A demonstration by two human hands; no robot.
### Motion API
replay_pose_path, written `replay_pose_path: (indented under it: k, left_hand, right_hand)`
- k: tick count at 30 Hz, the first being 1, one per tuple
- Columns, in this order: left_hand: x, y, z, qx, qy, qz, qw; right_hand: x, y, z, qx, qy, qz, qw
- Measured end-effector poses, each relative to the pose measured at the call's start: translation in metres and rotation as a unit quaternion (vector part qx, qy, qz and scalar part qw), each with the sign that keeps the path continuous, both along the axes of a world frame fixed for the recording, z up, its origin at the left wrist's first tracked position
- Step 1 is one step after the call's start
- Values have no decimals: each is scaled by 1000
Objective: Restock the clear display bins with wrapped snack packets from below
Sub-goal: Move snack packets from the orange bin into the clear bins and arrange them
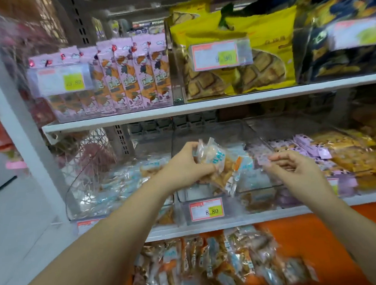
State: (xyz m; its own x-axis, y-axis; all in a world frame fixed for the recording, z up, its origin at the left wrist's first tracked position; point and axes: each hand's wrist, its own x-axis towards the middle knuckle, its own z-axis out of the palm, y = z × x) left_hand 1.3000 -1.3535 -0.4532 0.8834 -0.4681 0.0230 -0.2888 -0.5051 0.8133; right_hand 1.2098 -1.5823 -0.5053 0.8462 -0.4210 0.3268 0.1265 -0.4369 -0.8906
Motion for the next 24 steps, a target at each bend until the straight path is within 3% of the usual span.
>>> replay_pose_path:
  k: [7, 12, 17, 24]
  left_hand:
    - [26, -28, -5, 43, 106, -22, 993]
    - [41, -23, 5, -16, 177, -60, 982]
    - [50, -24, 5, 51, 274, -96, 955]
    - [68, -39, -2, 159, 273, -103, 943]
  right_hand:
    - [8, -18, -3, -19, -14, 18, 1000]
    - [14, -24, -3, -7, -18, 26, 999]
    - [13, -26, -5, -5, -9, 34, 999]
    - [10, -22, -4, -2, -12, 29, 1000]
